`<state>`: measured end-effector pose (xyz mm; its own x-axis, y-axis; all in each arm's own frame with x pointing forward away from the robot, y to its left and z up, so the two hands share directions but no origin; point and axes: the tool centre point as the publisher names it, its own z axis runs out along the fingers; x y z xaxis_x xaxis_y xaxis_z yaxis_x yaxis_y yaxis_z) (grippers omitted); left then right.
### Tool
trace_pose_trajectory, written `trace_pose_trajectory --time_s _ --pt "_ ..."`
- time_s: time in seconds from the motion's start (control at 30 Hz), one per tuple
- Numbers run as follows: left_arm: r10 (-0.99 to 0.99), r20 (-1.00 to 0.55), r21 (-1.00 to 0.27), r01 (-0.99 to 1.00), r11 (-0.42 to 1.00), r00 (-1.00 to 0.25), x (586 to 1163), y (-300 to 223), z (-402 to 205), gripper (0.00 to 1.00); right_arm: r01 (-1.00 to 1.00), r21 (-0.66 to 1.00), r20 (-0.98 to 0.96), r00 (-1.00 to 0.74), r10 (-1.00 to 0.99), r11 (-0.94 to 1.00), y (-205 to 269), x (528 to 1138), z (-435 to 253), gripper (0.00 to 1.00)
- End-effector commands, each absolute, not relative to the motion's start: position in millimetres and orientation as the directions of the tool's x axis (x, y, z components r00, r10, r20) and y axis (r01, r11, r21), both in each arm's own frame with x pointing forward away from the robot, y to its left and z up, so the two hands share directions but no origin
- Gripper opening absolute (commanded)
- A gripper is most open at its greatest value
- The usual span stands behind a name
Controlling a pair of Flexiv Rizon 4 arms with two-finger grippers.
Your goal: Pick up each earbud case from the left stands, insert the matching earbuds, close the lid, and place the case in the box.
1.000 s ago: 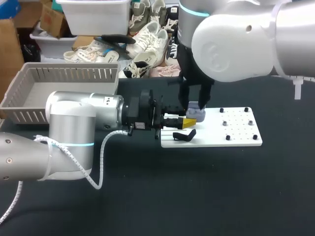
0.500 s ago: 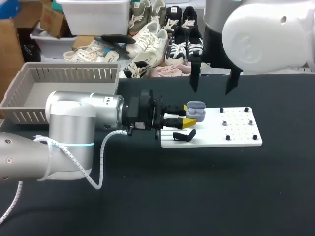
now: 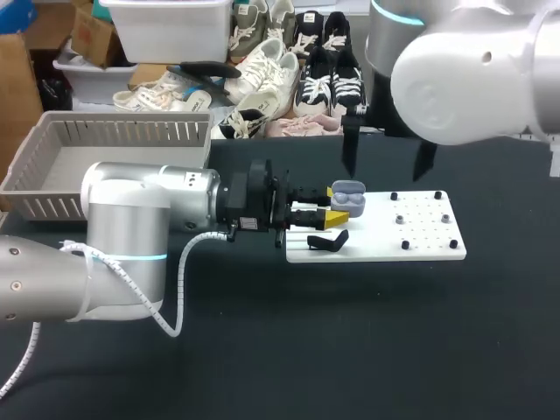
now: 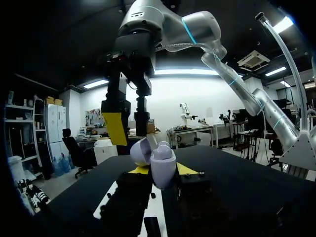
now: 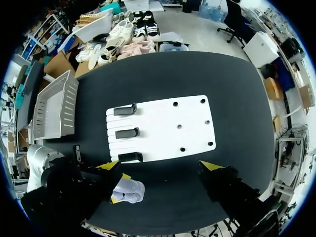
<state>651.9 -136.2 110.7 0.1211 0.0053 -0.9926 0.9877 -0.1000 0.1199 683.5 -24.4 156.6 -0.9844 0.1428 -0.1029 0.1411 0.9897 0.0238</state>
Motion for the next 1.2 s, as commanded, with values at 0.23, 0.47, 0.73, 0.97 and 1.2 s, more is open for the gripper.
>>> trace_pose_trajectory --time_s 0.23,0.47,0.73,0.97,1.2 --pt "0.004 -0.992 0.122 0.988 -0.095 0.123 650.3 -135.8 110.5 0.0 0.131 0.019 -0.077 -0.988 0.132 0.991 -25.2 672.9 154.2 1.0" --pt "0.004 -0.992 0.122 0.988 -0.095 0.123 650.3 -135.8 110.5 0.0 0.109 0.028 -0.063 -0.992 0.111 0.994 -27.3 652.7 162.5 1.0" --pt "0.004 -0.992 0.122 0.988 -0.095 0.123 650.3 -135.8 110.5 0.0 0.117 0.11 -0.236 -0.962 0.14 0.987 -43.5 650.8 202.3 1.0" --pt "0.021 -0.993 0.116 0.992 -0.052 0.117 647.5 -124.0 121.6 0.0 -0.078 0.207 -0.284 -0.959 -0.016 0.975 -51.9 622.9 235.8 1.0" --pt "0.072 -0.991 0.121 0.991 0.065 0.116 652.0 -94.6 144.0 0.0 -0.124 0.215 -0.269 -0.961 -0.063 0.969 -53.6 614.8 233.0 1.0"
